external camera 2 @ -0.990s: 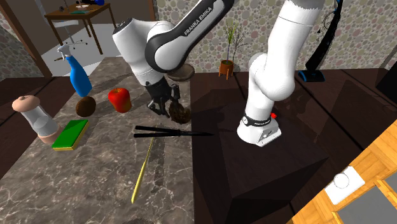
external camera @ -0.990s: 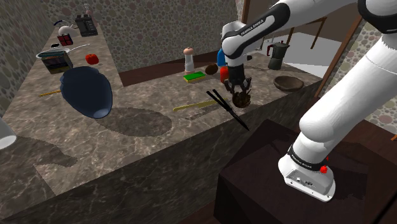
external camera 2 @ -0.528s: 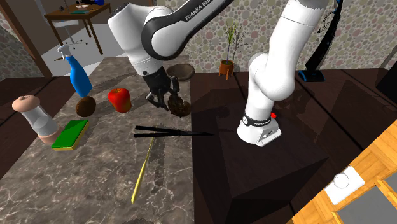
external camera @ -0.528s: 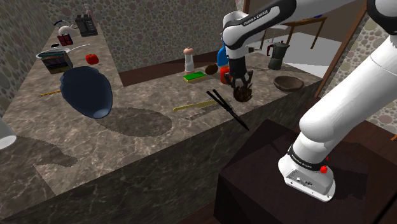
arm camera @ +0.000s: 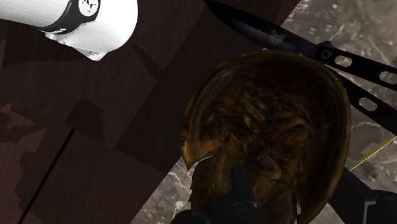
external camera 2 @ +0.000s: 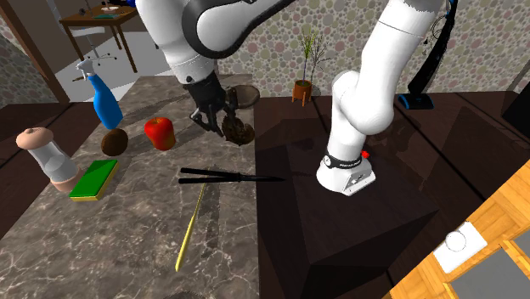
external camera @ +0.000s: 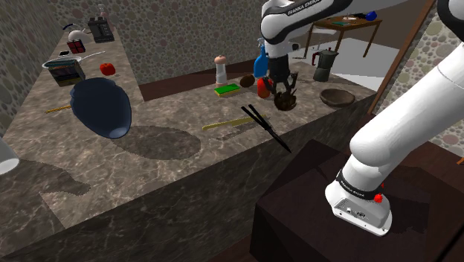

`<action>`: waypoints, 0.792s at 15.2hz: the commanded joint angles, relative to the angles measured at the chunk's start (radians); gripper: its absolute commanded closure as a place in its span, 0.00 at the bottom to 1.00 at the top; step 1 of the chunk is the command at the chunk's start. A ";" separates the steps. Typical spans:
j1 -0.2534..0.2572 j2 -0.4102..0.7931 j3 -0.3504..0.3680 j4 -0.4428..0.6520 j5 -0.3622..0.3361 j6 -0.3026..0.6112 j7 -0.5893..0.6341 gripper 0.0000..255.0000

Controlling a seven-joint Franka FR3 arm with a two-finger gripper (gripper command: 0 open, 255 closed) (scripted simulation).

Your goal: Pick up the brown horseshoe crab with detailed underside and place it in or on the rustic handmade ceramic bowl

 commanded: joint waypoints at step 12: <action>-0.092 -0.027 -0.125 0.041 -0.093 -0.058 -0.186 1.00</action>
